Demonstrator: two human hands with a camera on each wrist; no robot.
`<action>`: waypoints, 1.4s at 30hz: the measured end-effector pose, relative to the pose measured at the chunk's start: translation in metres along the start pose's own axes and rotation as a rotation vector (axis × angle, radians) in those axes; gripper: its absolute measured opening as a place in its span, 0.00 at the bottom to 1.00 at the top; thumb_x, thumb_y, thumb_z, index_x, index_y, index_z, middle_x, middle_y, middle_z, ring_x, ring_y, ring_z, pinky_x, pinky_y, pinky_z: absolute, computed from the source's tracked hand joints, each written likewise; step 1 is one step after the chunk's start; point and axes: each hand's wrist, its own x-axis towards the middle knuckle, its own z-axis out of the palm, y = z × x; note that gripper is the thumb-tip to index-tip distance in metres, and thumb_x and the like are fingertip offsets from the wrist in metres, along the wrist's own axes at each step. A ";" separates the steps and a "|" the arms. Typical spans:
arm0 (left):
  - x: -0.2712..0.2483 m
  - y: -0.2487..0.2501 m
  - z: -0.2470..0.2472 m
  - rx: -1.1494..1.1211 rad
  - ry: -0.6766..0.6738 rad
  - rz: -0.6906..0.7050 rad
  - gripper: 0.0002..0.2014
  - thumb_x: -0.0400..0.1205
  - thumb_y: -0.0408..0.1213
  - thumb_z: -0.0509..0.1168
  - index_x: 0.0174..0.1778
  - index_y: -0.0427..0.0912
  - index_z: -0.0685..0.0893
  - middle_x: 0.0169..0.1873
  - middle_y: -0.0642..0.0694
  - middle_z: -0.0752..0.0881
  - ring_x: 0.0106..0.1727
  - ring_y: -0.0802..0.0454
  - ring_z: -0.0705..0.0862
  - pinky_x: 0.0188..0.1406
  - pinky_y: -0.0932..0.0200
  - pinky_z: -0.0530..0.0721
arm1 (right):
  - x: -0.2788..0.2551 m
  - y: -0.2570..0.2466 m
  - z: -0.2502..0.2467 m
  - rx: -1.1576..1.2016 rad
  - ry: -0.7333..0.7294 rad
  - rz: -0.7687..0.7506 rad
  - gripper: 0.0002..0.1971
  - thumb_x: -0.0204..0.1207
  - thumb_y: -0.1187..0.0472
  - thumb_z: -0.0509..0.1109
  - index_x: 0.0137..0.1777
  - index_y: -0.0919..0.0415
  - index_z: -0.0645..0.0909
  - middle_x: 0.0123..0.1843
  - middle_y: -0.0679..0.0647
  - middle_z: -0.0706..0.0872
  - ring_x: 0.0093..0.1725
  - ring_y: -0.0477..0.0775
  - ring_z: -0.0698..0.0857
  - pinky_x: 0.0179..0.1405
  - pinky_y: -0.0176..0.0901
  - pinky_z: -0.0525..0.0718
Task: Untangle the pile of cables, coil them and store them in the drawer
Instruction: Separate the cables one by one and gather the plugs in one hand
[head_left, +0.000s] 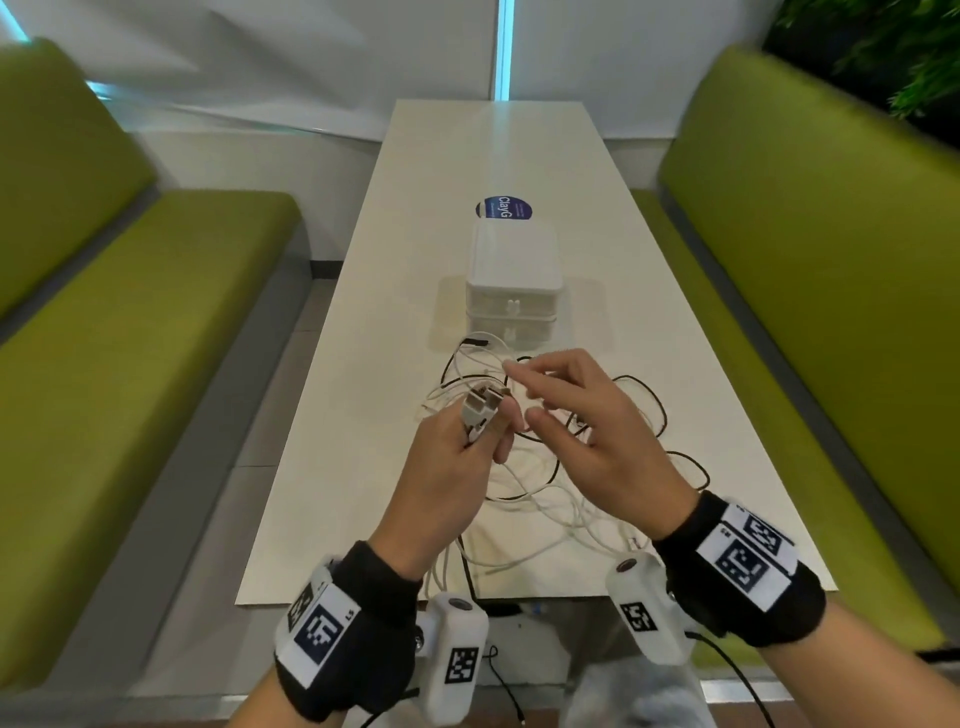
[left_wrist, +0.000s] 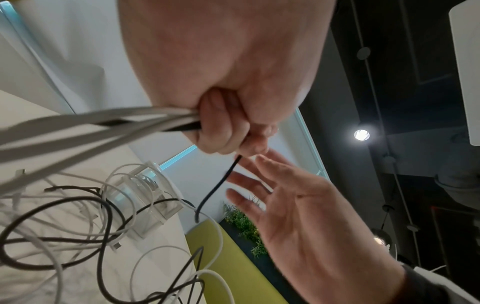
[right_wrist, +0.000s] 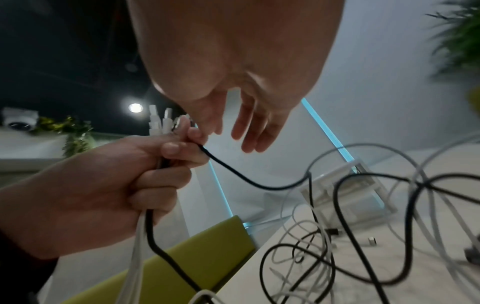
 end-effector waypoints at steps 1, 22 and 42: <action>-0.001 0.001 0.000 -0.049 0.012 -0.005 0.17 0.86 0.55 0.57 0.36 0.54 0.82 0.29 0.55 0.80 0.35 0.53 0.80 0.37 0.50 0.80 | -0.001 0.001 0.001 0.034 -0.081 0.061 0.18 0.83 0.59 0.65 0.72 0.53 0.80 0.62 0.46 0.83 0.61 0.40 0.82 0.61 0.32 0.77; 0.000 0.020 -0.070 -0.057 0.063 -0.149 0.23 0.86 0.49 0.55 0.29 0.38 0.70 0.23 0.50 0.66 0.24 0.57 0.66 0.24 0.72 0.66 | 0.011 0.055 0.004 -0.403 -0.295 -0.024 0.25 0.83 0.37 0.46 0.36 0.56 0.67 0.30 0.45 0.71 0.31 0.47 0.72 0.32 0.43 0.72; 0.002 -0.018 -0.010 0.267 -0.117 -0.205 0.25 0.77 0.64 0.52 0.24 0.50 0.78 0.20 0.55 0.74 0.24 0.59 0.69 0.26 0.64 0.66 | -0.001 0.027 0.016 -0.344 -0.216 -0.135 0.21 0.83 0.44 0.54 0.42 0.56 0.82 0.34 0.37 0.73 0.34 0.44 0.74 0.33 0.38 0.73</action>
